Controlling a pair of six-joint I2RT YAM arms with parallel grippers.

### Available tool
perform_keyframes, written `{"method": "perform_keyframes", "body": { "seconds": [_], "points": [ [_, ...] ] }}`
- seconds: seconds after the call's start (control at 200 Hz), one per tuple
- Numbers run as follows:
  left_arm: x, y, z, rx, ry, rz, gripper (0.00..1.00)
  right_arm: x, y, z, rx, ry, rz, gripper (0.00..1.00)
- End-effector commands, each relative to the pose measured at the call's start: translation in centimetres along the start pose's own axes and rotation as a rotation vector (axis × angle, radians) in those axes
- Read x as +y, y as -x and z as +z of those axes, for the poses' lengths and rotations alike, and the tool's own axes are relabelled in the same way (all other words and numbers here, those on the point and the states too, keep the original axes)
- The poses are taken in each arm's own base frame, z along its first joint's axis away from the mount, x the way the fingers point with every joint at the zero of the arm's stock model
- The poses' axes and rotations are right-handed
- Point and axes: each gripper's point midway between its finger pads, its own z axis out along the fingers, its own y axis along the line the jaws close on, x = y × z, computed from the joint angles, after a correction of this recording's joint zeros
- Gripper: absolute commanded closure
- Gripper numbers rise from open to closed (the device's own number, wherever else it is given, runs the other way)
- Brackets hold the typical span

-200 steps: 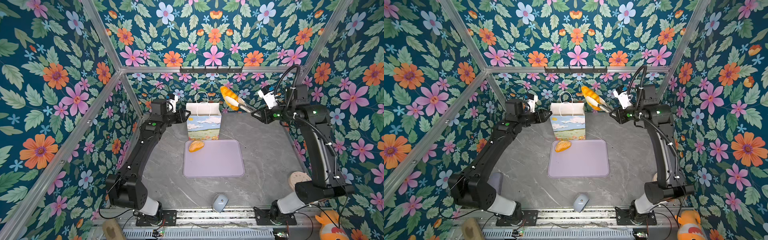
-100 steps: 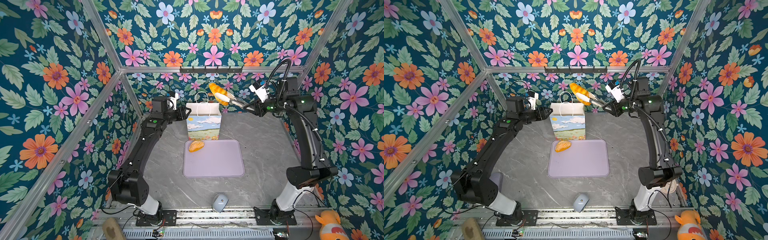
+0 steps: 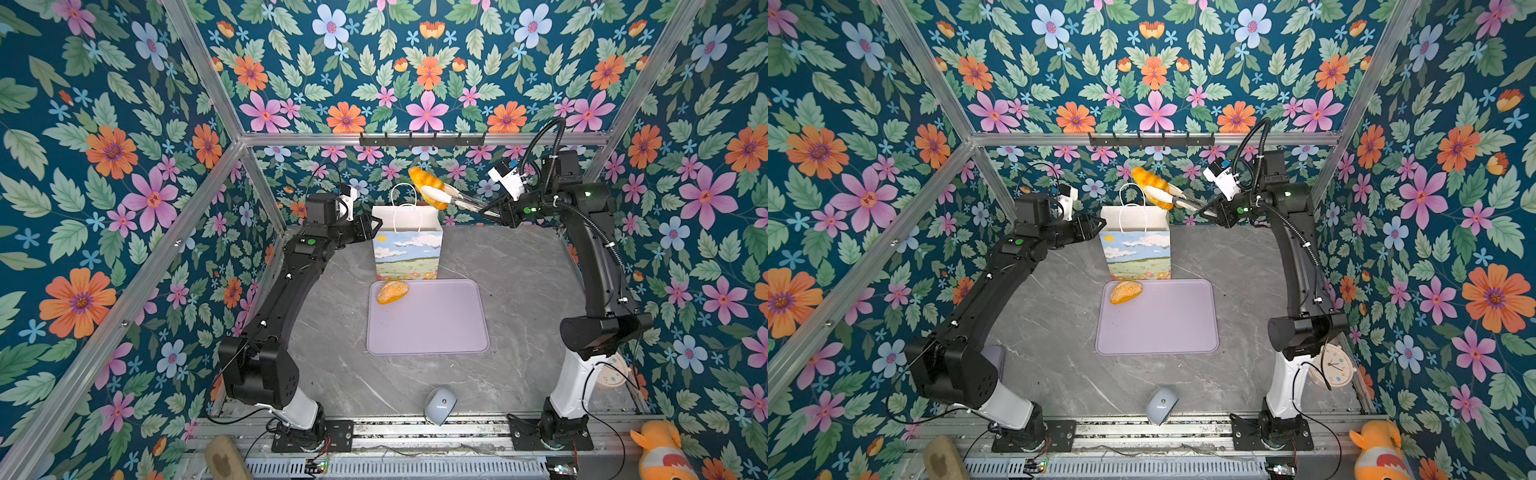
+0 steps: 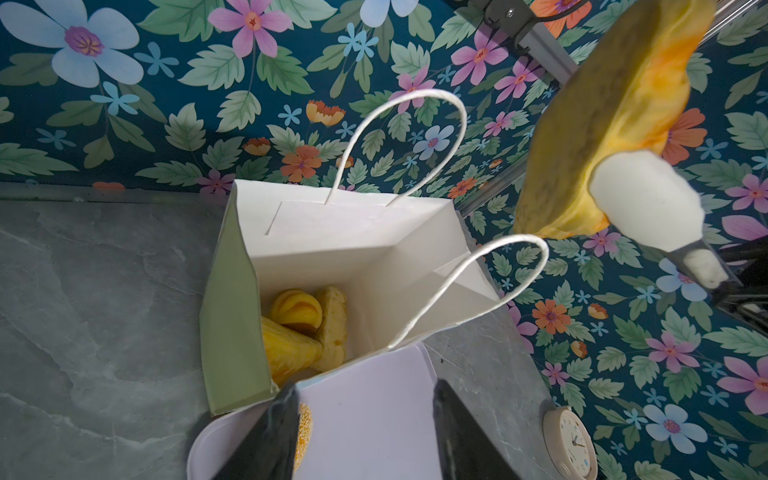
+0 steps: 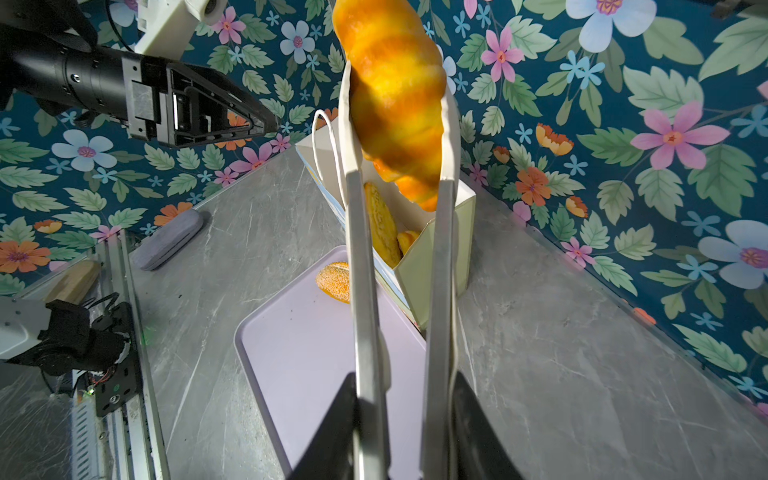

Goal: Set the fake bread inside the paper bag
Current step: 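Carry the croissant up to the bag opening with right gripper, then lower the croissant into the bag with the tongs in right gripper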

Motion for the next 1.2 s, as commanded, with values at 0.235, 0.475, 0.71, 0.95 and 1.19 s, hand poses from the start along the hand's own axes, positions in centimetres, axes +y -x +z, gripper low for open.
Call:
{"method": "perform_keyframes", "body": {
  "seconds": [0.235,0.475,0.71,0.95,1.19],
  "points": [
    [-0.5,0.5,-0.1,-0.009,-0.017,-0.005,0.47,1.3,-0.5,1.7,0.005,0.107,-0.021,0.68],
    [-0.2,0.2,0.3,0.000,-0.019,-0.013,0.47,1.7,-1.5,3.2,0.038,0.148,-0.004,0.69],
    [-0.3,0.4,0.4,-0.002,-0.025,-0.017,0.47,1.7,-2.4,4.7,0.073,0.163,0.003,0.69],
    [-0.3,0.2,0.5,0.003,-0.028,-0.024,0.47,1.6,-3.3,6.0,0.110,0.169,0.002,0.68],
    [-0.2,-0.1,0.5,0.008,-0.028,-0.031,0.48,1.7,-3.8,7.2,0.136,0.172,-0.002,0.68]
  ]
}}
